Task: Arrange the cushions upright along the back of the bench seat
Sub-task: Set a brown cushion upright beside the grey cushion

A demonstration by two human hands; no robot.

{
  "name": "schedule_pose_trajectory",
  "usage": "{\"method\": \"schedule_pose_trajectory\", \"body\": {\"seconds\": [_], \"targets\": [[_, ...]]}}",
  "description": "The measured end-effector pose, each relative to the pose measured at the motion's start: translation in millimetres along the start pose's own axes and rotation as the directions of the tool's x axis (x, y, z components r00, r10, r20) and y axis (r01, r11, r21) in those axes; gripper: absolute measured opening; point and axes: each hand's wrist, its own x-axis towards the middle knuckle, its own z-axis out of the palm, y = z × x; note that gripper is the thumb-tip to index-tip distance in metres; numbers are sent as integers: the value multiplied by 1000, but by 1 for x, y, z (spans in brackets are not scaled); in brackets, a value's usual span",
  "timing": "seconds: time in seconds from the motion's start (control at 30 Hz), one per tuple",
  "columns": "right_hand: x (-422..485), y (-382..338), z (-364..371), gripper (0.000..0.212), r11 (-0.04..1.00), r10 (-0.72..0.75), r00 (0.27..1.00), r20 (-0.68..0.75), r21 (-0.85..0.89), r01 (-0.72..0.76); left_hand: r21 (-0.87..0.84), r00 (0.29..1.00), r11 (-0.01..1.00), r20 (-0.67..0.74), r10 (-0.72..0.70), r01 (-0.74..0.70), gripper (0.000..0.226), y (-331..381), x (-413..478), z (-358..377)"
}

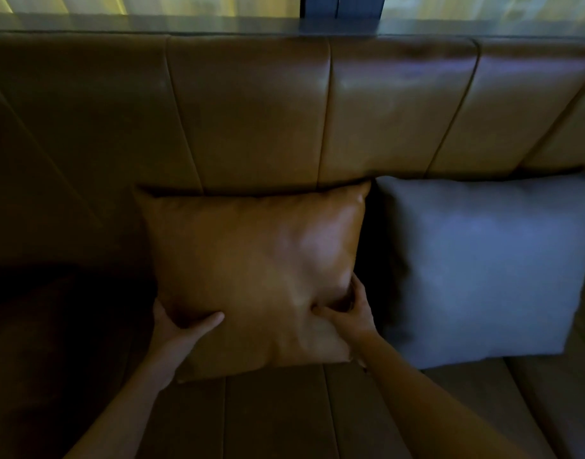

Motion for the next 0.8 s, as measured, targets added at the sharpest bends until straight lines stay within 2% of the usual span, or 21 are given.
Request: {"method": "schedule_pose_trajectory", "body": {"seconds": [0.13,0.23,0.37,0.47,0.57,0.67,0.8], "targets": [[-2,-6,-4,105,996,61,998,22,-72,-59,19,998,1000,-57,6,-4,130,10,3,2],[-1,-4,-6,98,988,78,997,-4,-137,-78,36,991,999,-135,18,-13,128,10,-1,7],[6,2,-10,59,959,146,985,-90,-232,-163,65,978,997,-203,-38,52,113,6,-14,15],[6,6,-13,44,923,231,961,-152,-278,-266,109,971,981,-195,-140,163,92,9,-24,20],[-8,1,-9,43,897,247,963,-108,-351,-269,126,961,959,-147,-234,253,77,15,-36,8],[-28,-11,0,41,870,265,961,-75,-411,-272,88,963,960,-72,-259,264,71,25,-56,-16],[-51,-21,19,37,877,258,966,-6,-418,-237,24,942,949,-129,-310,315,68,35,-84,-55]]}}
